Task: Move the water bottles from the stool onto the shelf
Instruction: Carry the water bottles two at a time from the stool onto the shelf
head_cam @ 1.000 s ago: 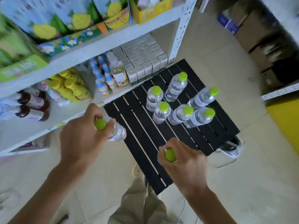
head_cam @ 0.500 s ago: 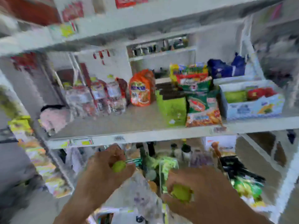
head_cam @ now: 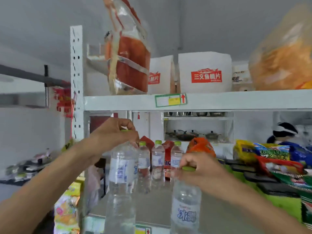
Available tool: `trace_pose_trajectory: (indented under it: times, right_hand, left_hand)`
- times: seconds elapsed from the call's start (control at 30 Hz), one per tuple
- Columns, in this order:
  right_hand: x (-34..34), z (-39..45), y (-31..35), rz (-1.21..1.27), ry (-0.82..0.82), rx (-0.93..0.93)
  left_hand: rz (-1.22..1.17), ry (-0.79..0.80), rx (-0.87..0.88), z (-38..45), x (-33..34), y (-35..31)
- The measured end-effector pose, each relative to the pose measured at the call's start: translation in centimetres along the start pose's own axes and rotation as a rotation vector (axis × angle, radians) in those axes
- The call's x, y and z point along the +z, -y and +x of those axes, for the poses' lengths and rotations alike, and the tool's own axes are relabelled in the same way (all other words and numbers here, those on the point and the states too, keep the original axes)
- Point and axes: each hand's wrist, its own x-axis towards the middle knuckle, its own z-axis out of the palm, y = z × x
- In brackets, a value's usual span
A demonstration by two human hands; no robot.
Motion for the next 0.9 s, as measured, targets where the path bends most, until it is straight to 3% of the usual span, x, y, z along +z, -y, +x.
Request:
trace_pose_trajectory:
  times: [0.2,0.47,0.6,0.77,0.9]
  right_hand:
    - [4.3,10.5,-1.7,-0.065,-0.086,0.029]
    - [7.1,18.8,-5.4,-0.151,-0.026,0.073]
    - [7.9,20.3,-6.1,-0.105,-0.009,0.032]
    - [9.5,19.4,-5.9,-0.106,-0.086,-0.011]
    - [8.9,18.5,-6.3,-0.153,-0.141,0.042]
  left_hand:
    - [0.081,-0.107,-0.053,5.5,-1.0,7.7]
    - [0.195,-0.178,-0.126,9.5,3.2,16.2]
    - [0.263,-0.221,-0.123,10.8,3.0,17.9]
    - [0.661,-0.404,-0.017,10.0,4.2,19.8]
    - [0.666,-0.432,0.076,8.1,5.1,21.0]
